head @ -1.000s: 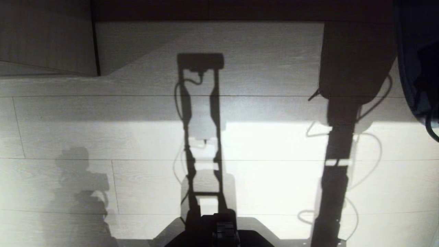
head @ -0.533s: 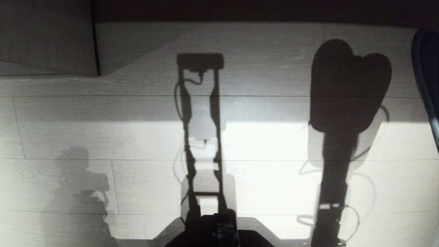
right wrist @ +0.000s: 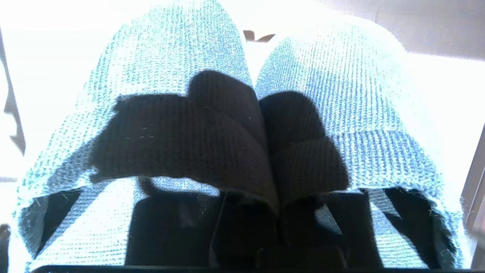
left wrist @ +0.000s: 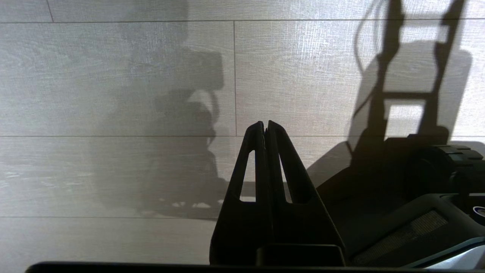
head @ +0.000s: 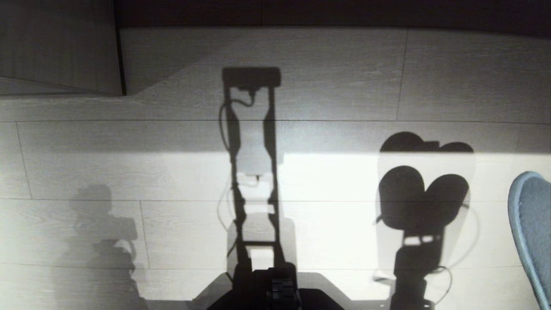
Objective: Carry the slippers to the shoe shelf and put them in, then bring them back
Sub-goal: Place the slippers into the shoe cabinet
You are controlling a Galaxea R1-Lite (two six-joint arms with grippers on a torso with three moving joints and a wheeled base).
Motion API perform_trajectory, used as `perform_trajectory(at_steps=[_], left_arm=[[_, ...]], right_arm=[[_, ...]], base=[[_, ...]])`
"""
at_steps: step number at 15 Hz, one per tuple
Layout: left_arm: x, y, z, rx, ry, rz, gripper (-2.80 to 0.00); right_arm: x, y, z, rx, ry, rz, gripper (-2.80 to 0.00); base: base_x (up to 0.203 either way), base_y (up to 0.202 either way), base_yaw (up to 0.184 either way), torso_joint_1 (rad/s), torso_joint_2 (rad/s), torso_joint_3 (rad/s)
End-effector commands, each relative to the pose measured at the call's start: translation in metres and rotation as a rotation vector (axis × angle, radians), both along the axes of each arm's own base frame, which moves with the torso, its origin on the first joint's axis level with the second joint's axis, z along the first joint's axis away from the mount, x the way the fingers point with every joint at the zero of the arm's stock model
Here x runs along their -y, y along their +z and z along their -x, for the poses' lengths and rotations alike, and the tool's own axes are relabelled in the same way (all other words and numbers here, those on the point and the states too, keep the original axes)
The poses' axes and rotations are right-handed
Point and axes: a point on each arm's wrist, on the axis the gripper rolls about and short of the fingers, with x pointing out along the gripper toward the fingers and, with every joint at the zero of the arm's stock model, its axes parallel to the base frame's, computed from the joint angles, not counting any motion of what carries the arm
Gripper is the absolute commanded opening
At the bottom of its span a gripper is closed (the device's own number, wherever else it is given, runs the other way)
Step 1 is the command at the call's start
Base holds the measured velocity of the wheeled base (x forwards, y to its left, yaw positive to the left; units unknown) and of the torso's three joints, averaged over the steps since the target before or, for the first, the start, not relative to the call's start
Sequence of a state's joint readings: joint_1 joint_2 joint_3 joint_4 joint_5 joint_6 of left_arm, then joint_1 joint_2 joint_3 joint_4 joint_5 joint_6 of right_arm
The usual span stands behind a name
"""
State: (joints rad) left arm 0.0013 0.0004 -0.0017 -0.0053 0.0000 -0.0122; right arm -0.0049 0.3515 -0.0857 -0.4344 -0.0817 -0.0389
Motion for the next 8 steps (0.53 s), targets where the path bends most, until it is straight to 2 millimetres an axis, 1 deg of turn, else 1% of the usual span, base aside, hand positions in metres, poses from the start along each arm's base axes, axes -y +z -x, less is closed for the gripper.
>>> perform_trajectory(at_steps=[1,3,5,8], left_arm=[[0.0,0.0,0.0,0.001,0.0,0.0,-2.8],[0.0,0.0,0.0,0.001,0.0,0.0,-2.8],[0.0,0.0,0.0,0.001,0.0,0.0,-2.8],[0.0,0.0,0.0,0.001,0.0,0.0,-2.8]], right_arm=[[0.0,-0.028,0.015,0.014,0.02,0.005,-2.8],[0.0,-0.039,0.017,-0.036,0.037,0.004,-2.8],[-0.002,-0.049,0.023,-0.073,0.094,0.014,-2.8],[-0.002,-0.059,0.027,-0.099,0.108,0.017,-2.8]], base=[[0.0,0.0,0.0,0.0,0.0,0.0],[0.0,0.0,0.0,0.0,0.0,0.0],[0.0,0.0,0.0,0.0,0.0,0.0],[0.0,0.0,0.0,0.0,0.0,0.0]])
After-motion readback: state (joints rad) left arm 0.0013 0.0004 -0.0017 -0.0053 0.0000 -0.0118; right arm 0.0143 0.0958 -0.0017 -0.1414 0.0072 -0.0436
